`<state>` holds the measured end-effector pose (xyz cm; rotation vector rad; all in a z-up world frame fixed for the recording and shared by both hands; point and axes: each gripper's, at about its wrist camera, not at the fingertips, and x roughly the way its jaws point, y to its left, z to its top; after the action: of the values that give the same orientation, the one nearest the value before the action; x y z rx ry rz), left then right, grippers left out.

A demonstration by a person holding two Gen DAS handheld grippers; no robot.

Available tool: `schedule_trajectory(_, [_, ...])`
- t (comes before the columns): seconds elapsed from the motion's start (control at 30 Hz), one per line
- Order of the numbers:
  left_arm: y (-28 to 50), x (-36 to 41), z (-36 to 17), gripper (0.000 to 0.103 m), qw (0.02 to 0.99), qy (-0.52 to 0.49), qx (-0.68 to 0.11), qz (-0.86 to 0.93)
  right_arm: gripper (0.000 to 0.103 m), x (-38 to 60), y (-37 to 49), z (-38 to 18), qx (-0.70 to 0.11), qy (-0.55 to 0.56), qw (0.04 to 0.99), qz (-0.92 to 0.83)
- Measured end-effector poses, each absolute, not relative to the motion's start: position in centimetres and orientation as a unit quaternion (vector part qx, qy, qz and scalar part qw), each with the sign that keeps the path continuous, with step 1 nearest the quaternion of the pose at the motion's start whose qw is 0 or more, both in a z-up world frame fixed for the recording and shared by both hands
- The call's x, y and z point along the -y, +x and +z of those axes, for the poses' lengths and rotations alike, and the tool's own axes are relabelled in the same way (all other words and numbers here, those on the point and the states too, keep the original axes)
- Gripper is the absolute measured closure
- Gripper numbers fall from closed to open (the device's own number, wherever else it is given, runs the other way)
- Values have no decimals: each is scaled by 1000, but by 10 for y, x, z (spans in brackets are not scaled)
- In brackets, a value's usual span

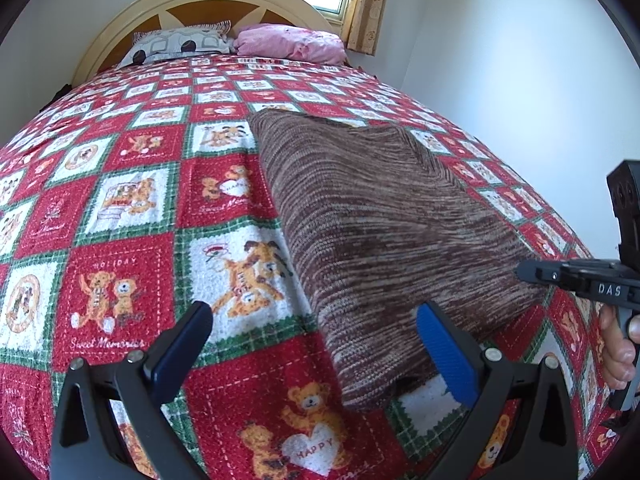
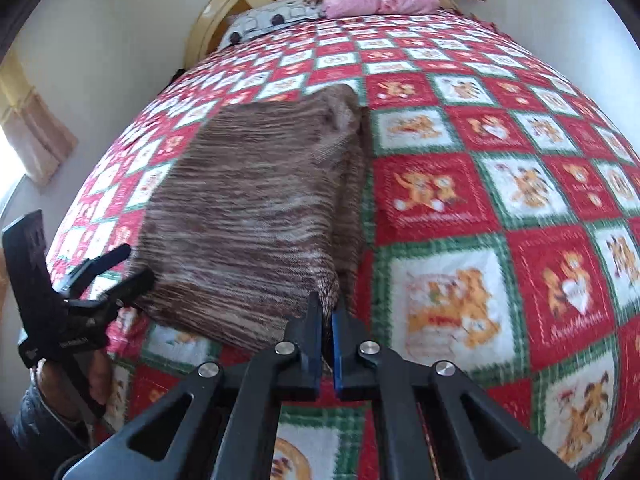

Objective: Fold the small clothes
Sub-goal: 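Move both open grippers to the edge of the folded brown sweater, then close both grippers on the edge of the folded sweater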

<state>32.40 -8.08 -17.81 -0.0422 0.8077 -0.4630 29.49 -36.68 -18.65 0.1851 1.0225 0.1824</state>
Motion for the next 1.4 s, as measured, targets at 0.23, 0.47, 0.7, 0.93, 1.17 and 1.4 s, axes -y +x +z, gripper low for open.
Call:
schedule_trajectory(0.23, [332,89,-186,0,885,6,-421,-198,90,366,305,-184,-496,69,863,72])
schedule_trajectory(0.47, [330,87,-187,0,885,1,-421,-201,75,339,317,-132,-413,33,908,68])
schedule_trajectory(0.7, [330,88,-187,0,884,3,-422,-200,61,304,355,-163,-450,2,888,98])
schedule_trajectory(0.93, [330,92,-188,0,883,12,-425,-201,61,329,345,-187,-454,-5,884,113])
schedule_trajectory(1.17, [333,86,-188,0,881,-6,-425,-208,57,349,347,-159,-415,44,899,133])
schedule_trajectory(1.4, [329,82,-177,0,890,-29,-398,-219,38,395,406,-164,-415,149,890,114])
